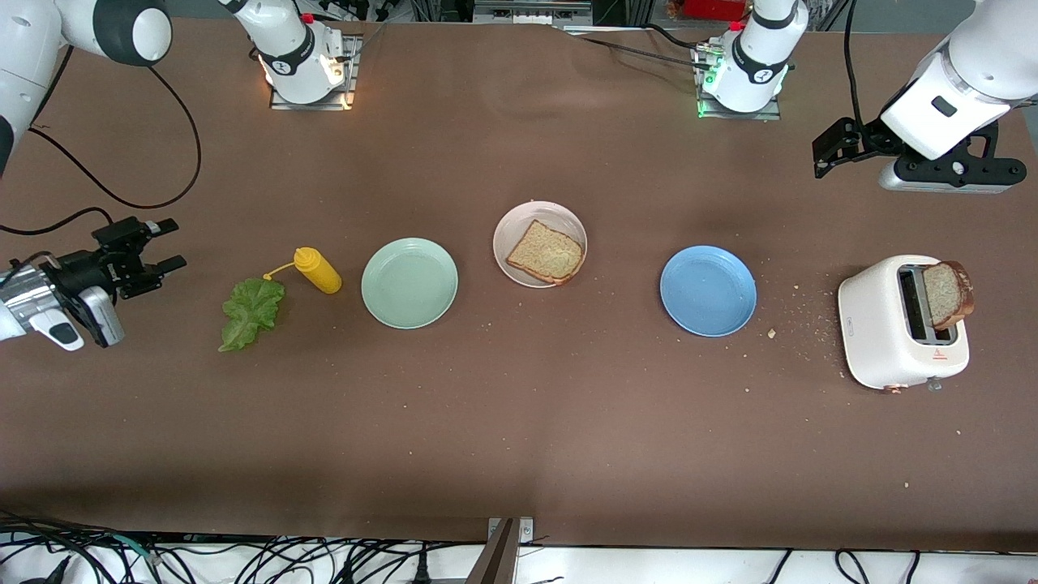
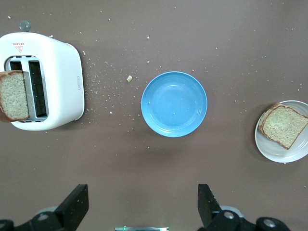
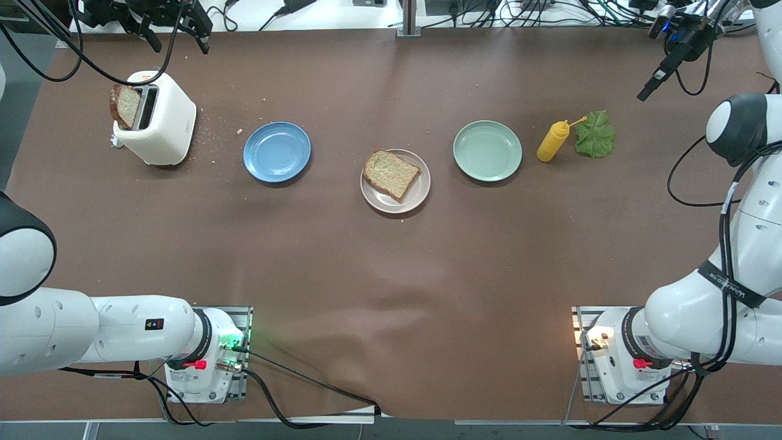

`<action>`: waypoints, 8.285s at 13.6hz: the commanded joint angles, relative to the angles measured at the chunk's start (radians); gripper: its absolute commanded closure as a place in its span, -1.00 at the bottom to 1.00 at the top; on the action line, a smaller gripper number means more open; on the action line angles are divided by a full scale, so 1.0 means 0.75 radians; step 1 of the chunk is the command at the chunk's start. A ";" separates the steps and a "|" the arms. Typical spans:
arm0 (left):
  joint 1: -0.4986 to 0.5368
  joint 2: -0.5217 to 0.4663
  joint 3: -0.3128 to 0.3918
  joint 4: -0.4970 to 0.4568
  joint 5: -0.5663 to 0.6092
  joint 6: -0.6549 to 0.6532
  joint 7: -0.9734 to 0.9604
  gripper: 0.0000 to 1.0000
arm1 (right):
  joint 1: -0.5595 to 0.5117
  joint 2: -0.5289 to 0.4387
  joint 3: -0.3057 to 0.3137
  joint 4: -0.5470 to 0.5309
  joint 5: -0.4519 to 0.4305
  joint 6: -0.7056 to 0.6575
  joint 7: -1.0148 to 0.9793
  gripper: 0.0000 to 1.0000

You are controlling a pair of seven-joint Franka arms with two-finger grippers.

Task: Make sandwich in beige plate with both arms
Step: 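Move the right gripper down toward the green lettuce leaf, then grasp the lettuce leaf with the right gripper, then lift the lettuce leaf and carry it over the beige plate, then lower the lettuce leaf onto the bread slice with the right gripper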

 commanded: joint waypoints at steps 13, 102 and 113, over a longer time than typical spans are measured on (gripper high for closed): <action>0.002 0.004 -0.007 0.019 0.017 -0.023 -0.009 -1.00 | 0.182 -0.599 0.324 -0.837 -0.898 1.031 1.141 -1.00; 0.004 0.006 -0.002 0.019 -0.015 -0.023 -0.007 -1.00 | 0.634 -0.108 0.699 -0.601 0.562 1.398 1.316 1.00; 0.004 0.006 -0.002 0.019 -0.015 -0.023 -0.007 -1.00 | 0.666 0.037 0.699 -0.605 0.662 1.453 1.275 1.00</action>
